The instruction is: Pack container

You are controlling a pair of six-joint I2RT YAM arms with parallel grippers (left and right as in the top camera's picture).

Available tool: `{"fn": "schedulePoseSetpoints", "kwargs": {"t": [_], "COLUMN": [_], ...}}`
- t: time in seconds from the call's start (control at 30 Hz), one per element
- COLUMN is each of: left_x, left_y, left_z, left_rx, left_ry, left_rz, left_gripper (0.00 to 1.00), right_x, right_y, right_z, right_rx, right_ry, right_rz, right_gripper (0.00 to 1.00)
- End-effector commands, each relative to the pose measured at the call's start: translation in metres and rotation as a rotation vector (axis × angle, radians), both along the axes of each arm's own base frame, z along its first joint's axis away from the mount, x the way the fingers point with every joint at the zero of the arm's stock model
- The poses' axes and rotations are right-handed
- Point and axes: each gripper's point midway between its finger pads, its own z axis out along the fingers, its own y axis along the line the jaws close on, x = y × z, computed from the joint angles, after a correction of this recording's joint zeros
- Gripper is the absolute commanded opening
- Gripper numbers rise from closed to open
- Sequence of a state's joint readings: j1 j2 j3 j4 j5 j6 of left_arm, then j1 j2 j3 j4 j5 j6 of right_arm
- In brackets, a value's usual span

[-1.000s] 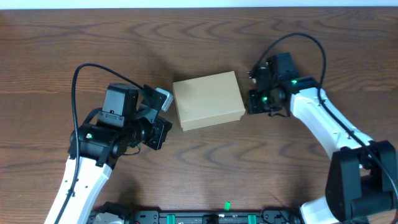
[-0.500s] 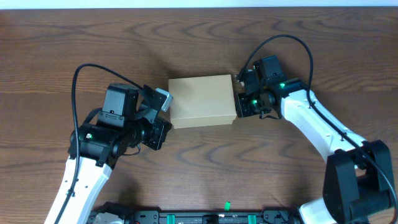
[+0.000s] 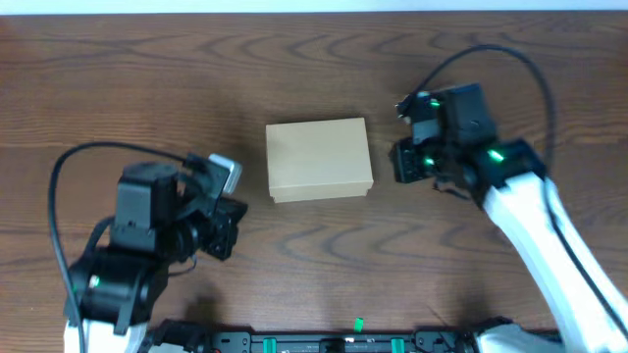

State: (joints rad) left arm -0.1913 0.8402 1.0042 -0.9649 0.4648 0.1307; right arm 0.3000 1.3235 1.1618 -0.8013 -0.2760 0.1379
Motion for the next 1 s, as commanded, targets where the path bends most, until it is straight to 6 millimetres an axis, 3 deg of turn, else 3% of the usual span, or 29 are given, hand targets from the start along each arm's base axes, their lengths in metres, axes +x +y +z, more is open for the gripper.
{"fn": "schedulePoseSetpoints", "kwargs": {"t": [0.0, 0.07, 0.1, 0.27, 0.73, 0.83, 0.97], "left_x": [-0.007, -0.008, -0.008, -0.01, -0.012, -0.007, 0.006], "left_y": [0.003, 0.003, 0.003, 0.004, 0.004, 0.021, 0.054], "left_z": [0.005, 0.008, 0.008, 0.005, 0.006, 0.008, 0.028], "left_rx": [-0.008, -0.011, -0.011, -0.02, -0.016, 0.07, 0.139], "left_ry": [-0.018, -0.03, -0.032, -0.006, -0.013, -0.076, -0.263], "left_rz": [0.014, 0.013, 0.014, 0.033, 0.028, 0.089, 0.245], "left_gripper": [0.33, 0.62, 0.95, 0.95, 0.95, 0.95, 0.95], "right_x": [-0.014, -0.024, -0.03, -0.048, -0.049, -0.049, -0.049], "right_y": [-0.008, -0.011, -0.013, -0.017, -0.017, -0.017, -0.017], "right_z": [0.043, 0.057, 0.061, 0.077, 0.076, 0.076, 0.076], "right_rx": [0.024, 0.035, 0.038, 0.059, 0.057, 0.057, 0.057], "right_ry": [-0.117, -0.151, -0.158, -0.192, -0.187, -0.187, -0.187], "right_rz": [-0.008, -0.009, -0.008, -0.009, -0.009, -0.01, -0.009], "right_gripper": [0.42, 0.99, 0.99, 0.99, 0.99, 0.99, 0.99]}}
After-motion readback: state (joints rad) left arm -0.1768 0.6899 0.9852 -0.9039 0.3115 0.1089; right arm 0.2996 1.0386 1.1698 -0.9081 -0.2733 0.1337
